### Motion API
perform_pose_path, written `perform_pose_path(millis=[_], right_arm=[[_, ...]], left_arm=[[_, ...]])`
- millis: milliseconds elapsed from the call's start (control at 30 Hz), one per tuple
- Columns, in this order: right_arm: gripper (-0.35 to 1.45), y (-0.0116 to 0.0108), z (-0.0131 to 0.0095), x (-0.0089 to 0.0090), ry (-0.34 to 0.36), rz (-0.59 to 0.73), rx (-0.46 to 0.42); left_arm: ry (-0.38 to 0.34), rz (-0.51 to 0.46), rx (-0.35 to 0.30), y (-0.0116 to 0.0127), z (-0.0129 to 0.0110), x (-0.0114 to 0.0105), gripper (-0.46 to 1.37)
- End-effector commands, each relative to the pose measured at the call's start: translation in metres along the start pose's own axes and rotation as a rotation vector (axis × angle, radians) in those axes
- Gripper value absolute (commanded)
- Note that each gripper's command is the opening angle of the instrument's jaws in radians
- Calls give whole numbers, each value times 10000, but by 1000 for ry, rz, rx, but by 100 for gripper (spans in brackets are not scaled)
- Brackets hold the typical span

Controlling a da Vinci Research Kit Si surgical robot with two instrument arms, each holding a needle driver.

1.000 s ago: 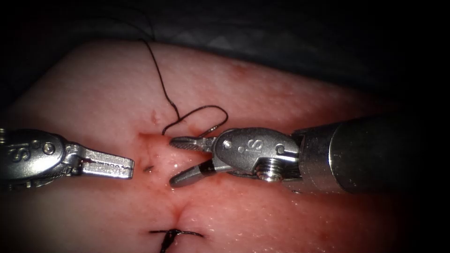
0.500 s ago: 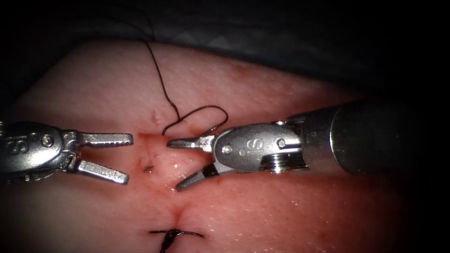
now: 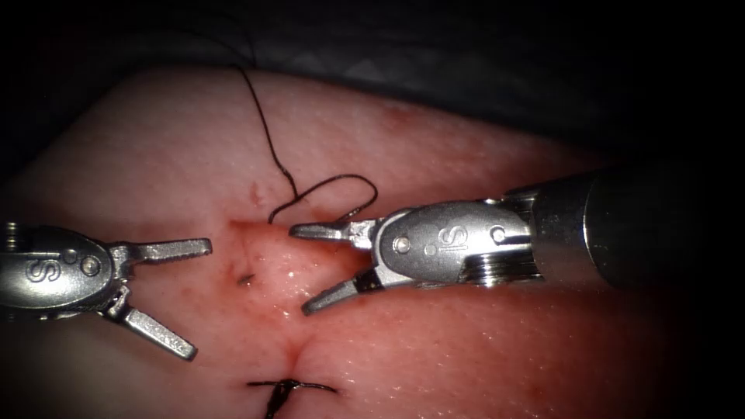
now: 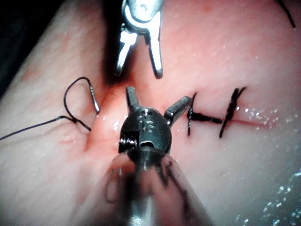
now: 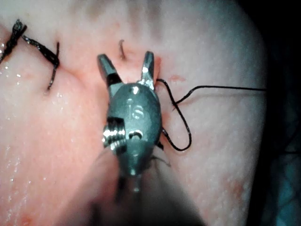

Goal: Wound Closure
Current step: Using the left gripper, extract the needle from the wound.

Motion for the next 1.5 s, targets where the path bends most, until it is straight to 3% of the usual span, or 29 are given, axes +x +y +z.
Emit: perform_pose_path(millis=[33,100,400,600,667,767,933,1033,1267,1367,1433,1467,1500], right_arm=[[121,-1,0,0,-1,4,11],[120,-1,-1,-1,0,10,12],[117,-5,-7,-3,2,30,18],[115,-7,-12,-5,3,34,22],[116,-8,-14,-6,4,33,24],[114,-9,-15,-7,4,32,25],[114,-11,-15,-8,4,35,26],[114,-13,-15,-8,4,39,27],[112,-21,-14,-7,5,47,31],[112,-22,-13,-7,6,51,31],[112,-24,-12,-8,6,55,32],[112,-25,-12,-8,6,54,33],[111,-26,-12,-9,6,53,33]], left_arm=[[4,19,-22,-1,0,-2,74],[12,44,-85,-6,1,-5,82],[-15,106,-184,-36,8,4,77],[-10,129,-332,-56,19,1,81],[-11,135,-368,-62,25,-4,82],[-20,142,-427,-68,35,-14,100],[-47,152,-500,-74,60,-45,97],[-59,159,-523,-77,73,-61,95],[-146,162,-483,-87,107,-104,90],[-156,154,-488,-89,114,-113,91],[-166,154,-502,-92,119,-121,80],[-173,153,-509,-93,121,-124,67],[-171,154,-517,-96,122,-126,42]])
